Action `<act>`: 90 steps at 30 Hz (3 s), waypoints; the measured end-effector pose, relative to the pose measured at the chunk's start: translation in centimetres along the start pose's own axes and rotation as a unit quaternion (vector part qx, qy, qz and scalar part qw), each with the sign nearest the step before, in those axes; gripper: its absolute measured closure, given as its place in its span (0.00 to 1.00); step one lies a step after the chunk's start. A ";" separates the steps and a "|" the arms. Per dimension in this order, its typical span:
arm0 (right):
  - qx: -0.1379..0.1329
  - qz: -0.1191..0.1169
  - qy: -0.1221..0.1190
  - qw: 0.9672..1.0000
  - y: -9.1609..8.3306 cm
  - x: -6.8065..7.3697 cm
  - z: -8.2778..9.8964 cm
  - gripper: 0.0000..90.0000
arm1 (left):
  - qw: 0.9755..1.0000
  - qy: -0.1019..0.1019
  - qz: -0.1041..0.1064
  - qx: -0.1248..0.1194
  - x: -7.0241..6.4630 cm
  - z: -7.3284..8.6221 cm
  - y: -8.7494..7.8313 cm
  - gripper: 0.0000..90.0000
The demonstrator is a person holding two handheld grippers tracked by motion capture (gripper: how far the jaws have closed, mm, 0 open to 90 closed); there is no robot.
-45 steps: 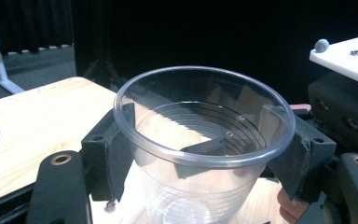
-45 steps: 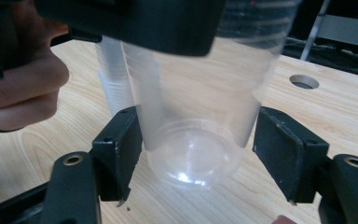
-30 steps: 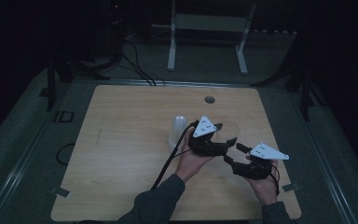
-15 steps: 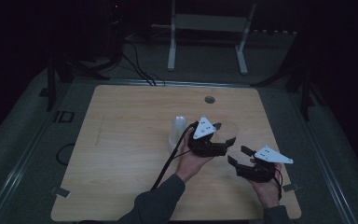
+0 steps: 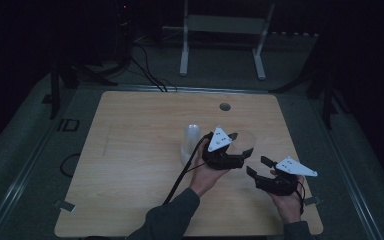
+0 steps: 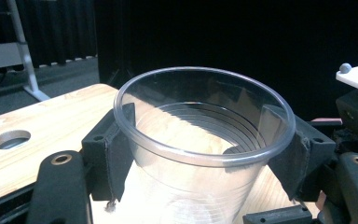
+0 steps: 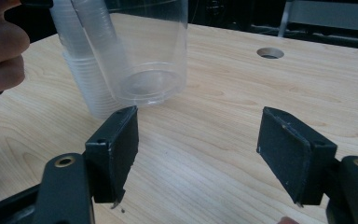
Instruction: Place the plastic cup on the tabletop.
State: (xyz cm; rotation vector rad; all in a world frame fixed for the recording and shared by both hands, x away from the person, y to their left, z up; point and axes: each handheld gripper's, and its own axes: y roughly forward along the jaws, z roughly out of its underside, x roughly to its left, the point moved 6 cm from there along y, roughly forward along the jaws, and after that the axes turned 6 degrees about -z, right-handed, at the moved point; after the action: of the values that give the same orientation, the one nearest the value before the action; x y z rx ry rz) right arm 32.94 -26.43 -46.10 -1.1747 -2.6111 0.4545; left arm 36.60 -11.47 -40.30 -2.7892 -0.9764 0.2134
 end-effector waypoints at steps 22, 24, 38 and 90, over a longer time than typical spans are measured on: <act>-0.005 0.008 0.006 1.000 -0.4 -0.6 0.1 0.32 | 1.000 0.006 -0.005 -0.002 0.0 0.8 0.5 0.32; -0.005 0.010 0.008 1.000 -0.5 -0.7 0.1 0.32 | 1.000 0.007 -0.006 -0.003 0.0 0.9 0.6 0.32; -0.017 0.022 0.019 0.999 -1.3 -1.4 0.1 0.32 | 1.000 0.018 -0.009 -0.009 -0.3 1.6 1.0 0.32; -0.032 0.038 0.031 0.998 -2.1 -2.2 0.1 0.32 | 0.999 0.013 -0.022 0.025 0.5 7.2 3.6 0.31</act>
State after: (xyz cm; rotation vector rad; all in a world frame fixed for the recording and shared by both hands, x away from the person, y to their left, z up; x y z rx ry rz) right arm 32.85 -29.43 -45.57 -1.2904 -2.5532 0.3464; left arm 37.79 -13.06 -48.09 -2.7149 -1.0122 0.1927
